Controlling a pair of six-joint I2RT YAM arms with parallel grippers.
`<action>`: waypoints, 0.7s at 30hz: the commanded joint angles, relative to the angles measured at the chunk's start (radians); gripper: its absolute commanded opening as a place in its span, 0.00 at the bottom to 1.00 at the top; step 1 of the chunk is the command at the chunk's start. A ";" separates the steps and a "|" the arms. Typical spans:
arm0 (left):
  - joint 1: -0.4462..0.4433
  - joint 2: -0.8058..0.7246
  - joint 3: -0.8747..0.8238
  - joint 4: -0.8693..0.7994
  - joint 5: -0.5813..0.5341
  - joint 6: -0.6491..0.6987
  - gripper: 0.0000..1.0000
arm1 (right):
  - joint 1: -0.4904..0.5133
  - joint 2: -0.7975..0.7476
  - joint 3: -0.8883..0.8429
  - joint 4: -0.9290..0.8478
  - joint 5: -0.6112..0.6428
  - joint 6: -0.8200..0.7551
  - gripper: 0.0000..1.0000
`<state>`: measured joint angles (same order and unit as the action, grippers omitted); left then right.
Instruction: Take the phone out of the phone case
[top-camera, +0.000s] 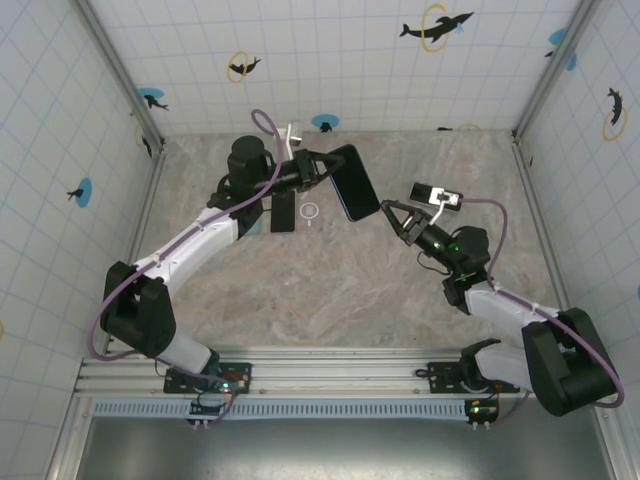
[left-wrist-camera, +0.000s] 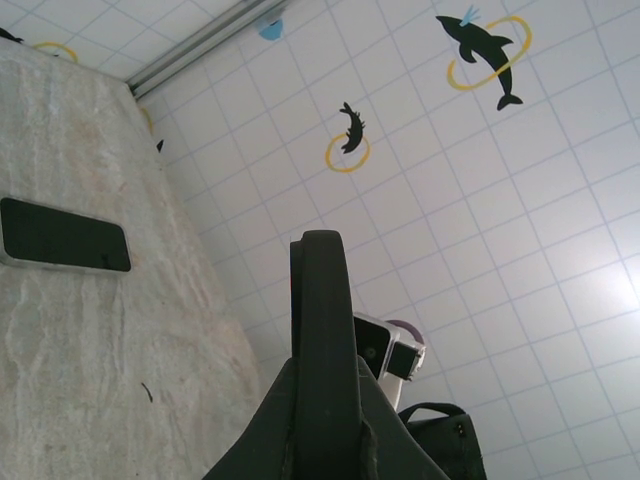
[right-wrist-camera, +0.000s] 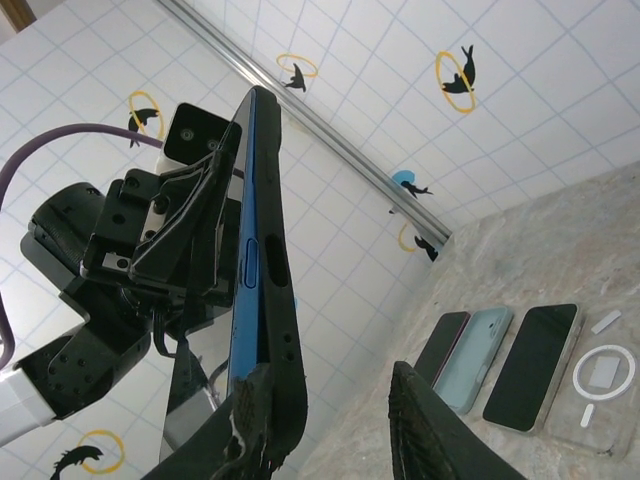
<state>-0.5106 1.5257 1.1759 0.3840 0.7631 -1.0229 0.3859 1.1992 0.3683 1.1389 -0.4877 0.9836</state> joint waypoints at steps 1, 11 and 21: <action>-0.005 -0.018 -0.007 0.088 0.005 -0.033 0.00 | 0.016 0.011 0.047 0.018 -0.037 -0.016 0.34; -0.033 0.025 -0.025 0.194 -0.038 -0.173 0.00 | 0.049 0.059 0.065 0.091 0.003 0.125 0.34; -0.063 0.079 -0.063 0.263 -0.055 -0.253 0.00 | 0.080 0.105 0.101 0.198 0.083 0.377 0.28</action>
<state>-0.5621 1.5936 1.1225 0.5739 0.7227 -1.2499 0.4458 1.3003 0.4183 1.2079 -0.4236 1.2758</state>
